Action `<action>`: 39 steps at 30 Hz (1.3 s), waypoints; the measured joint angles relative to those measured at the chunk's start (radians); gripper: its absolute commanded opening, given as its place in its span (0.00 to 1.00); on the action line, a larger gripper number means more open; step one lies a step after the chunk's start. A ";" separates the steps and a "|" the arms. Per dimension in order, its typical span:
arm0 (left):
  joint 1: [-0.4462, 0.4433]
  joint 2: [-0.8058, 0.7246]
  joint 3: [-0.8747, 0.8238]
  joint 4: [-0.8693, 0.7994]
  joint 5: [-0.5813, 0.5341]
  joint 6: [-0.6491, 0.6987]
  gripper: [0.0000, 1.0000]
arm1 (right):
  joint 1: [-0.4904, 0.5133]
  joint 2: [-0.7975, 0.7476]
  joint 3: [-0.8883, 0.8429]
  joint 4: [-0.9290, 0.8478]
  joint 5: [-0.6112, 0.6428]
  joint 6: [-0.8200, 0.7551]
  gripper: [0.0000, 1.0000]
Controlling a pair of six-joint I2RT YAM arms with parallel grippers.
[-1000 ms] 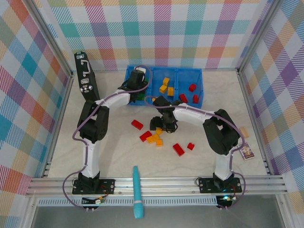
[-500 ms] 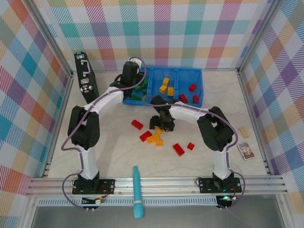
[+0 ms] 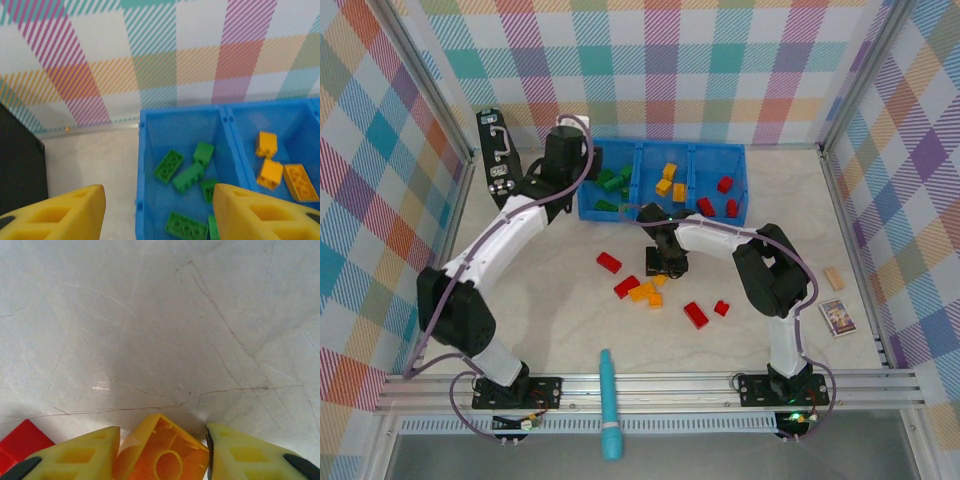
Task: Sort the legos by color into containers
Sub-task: Pick up the lego from the center of the table, then place the lego in the container.
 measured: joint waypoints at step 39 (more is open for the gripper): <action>-0.492 -0.101 -0.515 -0.242 0.309 -0.301 0.61 | -0.172 0.349 0.728 0.047 0.227 -0.578 0.45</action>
